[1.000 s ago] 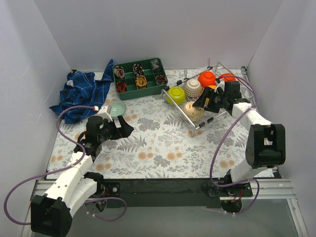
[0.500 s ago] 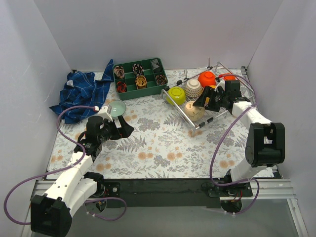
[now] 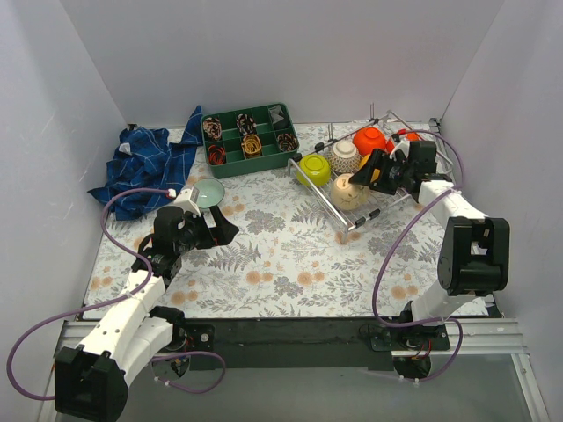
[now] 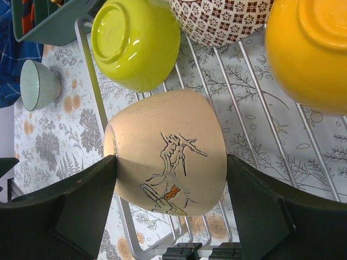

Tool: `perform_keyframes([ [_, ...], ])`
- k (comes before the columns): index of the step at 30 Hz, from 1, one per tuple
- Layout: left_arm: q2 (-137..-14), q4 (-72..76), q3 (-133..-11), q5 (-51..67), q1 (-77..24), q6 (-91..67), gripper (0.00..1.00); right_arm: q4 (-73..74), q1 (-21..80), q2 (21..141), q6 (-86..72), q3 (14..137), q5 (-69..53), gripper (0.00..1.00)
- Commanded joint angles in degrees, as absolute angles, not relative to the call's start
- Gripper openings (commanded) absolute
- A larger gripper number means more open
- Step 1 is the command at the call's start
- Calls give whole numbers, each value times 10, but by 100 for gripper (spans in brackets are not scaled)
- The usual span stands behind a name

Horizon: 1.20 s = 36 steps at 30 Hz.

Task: Unload the bowls from the dish rack

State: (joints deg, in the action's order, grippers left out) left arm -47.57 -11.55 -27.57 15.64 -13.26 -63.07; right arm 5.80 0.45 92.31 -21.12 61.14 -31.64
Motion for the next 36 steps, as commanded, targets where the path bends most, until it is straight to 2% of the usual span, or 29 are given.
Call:
perform_keyframes([
  [1, -470, -115, -275, 159, -135, -635, 98, 18, 6, 882, -197, 620, -337, 1],
  [17, -515, -190, -359, 180, -135, -690, 98, 73, 40, 837, -73, 638, -236, 1],
  [27, -533, -263, -412, 156, -135, -704, 98, 112, 126, 799, 25, 650, -85, 1],
  [36, -533, -272, -410, 148, -135, -700, 98, 131, 208, 796, 107, 664, 25, 1],
])
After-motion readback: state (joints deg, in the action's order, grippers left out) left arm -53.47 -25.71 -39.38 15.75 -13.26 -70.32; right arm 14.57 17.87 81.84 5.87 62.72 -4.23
